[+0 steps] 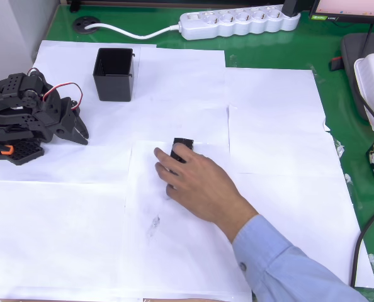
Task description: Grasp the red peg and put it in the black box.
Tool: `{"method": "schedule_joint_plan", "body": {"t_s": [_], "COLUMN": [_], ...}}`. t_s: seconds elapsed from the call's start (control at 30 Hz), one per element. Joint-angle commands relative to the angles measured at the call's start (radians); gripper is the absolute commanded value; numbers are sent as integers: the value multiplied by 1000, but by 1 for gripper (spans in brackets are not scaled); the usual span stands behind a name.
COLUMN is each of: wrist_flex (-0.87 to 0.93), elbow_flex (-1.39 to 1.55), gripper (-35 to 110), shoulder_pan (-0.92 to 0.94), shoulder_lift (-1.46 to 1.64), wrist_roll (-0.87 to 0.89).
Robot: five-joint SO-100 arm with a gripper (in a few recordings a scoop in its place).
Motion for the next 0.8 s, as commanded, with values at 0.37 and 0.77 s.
{"method": "schedule_joint_plan", "body": {"t_s": [0.37, 0.77], "wrist_flex": [80, 80], "elbow_flex": [8, 8], "gripper": [0, 0], "shoulder_pan": [-58, -63], "shoulder_lift": [-15, -17], "wrist_roll": [-14, -11]}}
